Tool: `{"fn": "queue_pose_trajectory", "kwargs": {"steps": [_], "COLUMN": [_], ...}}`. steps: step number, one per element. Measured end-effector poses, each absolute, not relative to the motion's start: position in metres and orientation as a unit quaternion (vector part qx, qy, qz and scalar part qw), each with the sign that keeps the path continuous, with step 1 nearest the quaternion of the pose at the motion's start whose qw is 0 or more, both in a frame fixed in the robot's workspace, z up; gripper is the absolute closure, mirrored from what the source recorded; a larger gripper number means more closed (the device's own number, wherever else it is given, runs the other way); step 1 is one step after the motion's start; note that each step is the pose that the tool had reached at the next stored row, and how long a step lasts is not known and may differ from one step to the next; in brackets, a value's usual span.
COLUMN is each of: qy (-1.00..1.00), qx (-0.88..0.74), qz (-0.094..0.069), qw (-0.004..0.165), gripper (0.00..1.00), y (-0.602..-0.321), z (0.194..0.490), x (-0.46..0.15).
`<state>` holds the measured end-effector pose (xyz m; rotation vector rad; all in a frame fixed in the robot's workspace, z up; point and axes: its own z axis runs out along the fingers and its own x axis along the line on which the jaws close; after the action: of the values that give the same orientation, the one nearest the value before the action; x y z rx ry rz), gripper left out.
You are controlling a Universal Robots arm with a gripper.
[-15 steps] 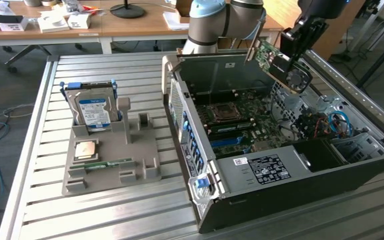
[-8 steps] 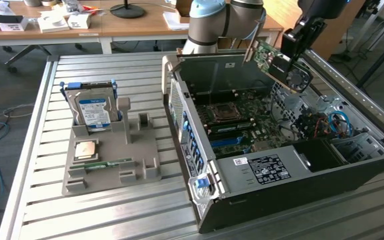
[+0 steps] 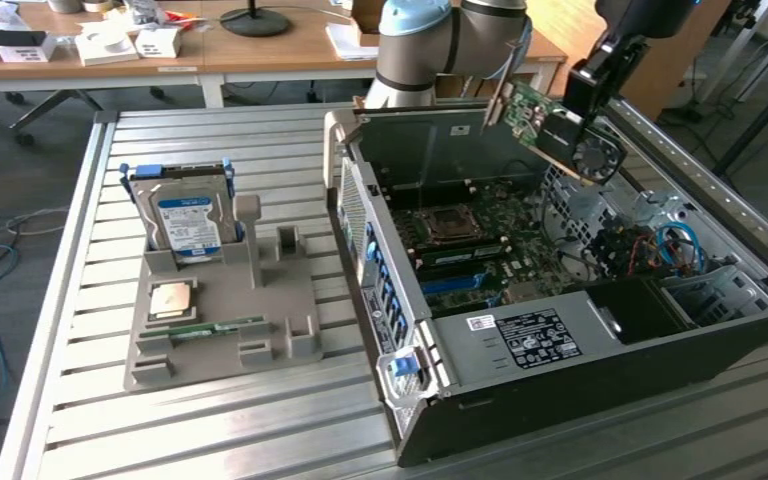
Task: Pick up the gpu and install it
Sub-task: 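Insert the gpu into the slot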
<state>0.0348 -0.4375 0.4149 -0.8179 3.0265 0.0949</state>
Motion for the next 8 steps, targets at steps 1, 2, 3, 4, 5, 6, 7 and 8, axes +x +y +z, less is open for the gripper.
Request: {"fn": "queue_pose_trajectory", "kwargs": {"steps": [1,2,3,4,5,6,7,8], "qy": [0.964,0.962,0.961,0.960,0.959,0.957,0.956,0.954], "qx": [-0.265,-0.270,-0.274,-0.279,-0.283,-0.288,-0.292,-0.297], "qz": [0.030,0.030,0.030,0.030,0.030,0.030,0.030,0.030], "qw": [0.002,0.002,0.002,0.002,0.002,0.002,0.002,0.001], "gripper": [0.74,0.74,0.74,0.74,0.74,0.74,0.74,0.74], "y": [-0.4375,-0.4375,-0.4375,-0.4375,-0.4375,-0.4375,-0.4375,-0.4375], "z": [0.4149,0.4149,0.4149,0.4148,0.4148,0.4148,0.4148,0.4148], "x": [0.0348,0.0347,0.0347,0.0346,0.0347,0.0346,0.0346,0.0346]}}
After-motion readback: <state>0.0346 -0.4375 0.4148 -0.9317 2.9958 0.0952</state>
